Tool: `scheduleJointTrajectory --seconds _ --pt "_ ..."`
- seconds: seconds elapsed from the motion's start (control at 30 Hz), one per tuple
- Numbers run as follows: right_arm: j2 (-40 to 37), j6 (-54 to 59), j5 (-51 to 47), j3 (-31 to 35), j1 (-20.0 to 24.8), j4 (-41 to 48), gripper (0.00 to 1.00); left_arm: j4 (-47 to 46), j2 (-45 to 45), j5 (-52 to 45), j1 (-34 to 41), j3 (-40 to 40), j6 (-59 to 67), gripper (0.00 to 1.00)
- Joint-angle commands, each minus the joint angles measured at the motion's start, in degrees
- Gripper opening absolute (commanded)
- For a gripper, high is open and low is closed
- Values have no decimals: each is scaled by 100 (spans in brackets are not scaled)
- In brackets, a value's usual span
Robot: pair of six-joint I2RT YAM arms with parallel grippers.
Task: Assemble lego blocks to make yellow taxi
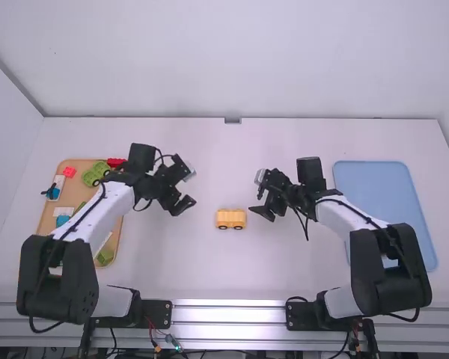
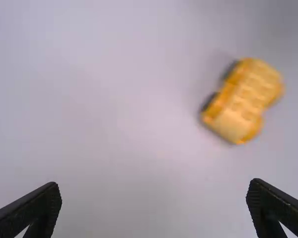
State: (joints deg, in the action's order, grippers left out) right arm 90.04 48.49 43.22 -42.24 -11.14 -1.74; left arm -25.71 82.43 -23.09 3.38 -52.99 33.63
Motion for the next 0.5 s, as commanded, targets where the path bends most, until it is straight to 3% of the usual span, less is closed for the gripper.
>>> scheduleJointTrajectory --seconds 0.0,0.1,0.2,0.47 --pt "-31 -280 -17 -11 -13 -120 99 -125 -184 1749 -238 20 -1974 99" --pt "-31 -468 -22 -11 -13 -387 99 -404 -308 3036 -549 101 -3101 99" --pt "-31 -658 -22 -11 -13 -619 99 -577 -339 3512 -975 153 -3560 99" --pt "-31 -861 -33 -11 -13 -850 99 -551 -203 2538 -2706 201 -3233 100"
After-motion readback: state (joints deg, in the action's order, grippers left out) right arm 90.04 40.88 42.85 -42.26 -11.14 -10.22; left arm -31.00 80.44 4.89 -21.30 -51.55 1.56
